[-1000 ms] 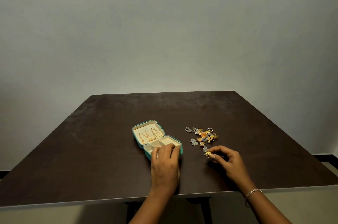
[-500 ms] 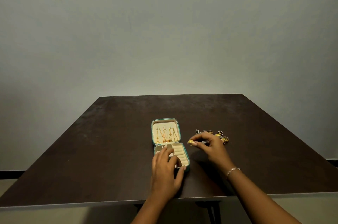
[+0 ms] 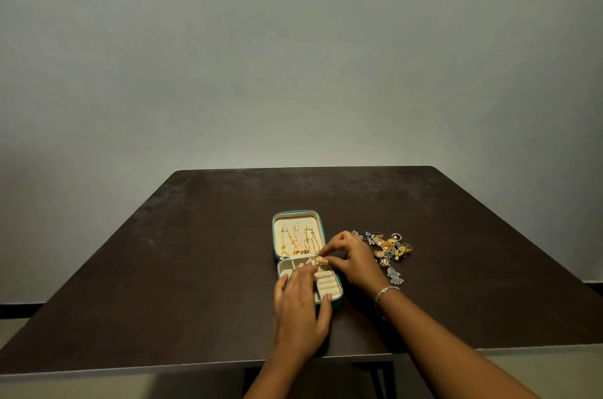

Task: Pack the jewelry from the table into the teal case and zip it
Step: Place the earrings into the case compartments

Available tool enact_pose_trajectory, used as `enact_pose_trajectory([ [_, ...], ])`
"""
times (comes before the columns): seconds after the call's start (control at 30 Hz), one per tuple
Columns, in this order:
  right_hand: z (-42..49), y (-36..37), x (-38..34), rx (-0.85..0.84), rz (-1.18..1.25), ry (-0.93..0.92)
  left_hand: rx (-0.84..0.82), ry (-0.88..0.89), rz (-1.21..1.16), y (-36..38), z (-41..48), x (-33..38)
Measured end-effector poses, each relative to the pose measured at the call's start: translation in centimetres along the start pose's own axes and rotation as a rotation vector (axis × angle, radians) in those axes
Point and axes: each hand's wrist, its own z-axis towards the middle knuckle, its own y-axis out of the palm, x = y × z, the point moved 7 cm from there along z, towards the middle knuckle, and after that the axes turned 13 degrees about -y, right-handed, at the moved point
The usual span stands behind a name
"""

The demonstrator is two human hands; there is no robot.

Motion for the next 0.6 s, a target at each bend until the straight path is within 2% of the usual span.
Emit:
enact_pose_trajectory([
  [0.1,-0.1,0.1,0.4,0.0,0.018,0.02,-0.093,-0.046,-0.009,0.4,0.0,0.0],
  [0.27,-0.2,0.2,0.4,-0.025,0.031,0.02,-0.115,-0.051,0.012,0.3,0.1,0.0],
  [0.6,-1.0,-0.2,-1.8,-0.024,-0.195,-0.218,-0.12,-0.049,0.008,0.2,0.1,0.2],
])
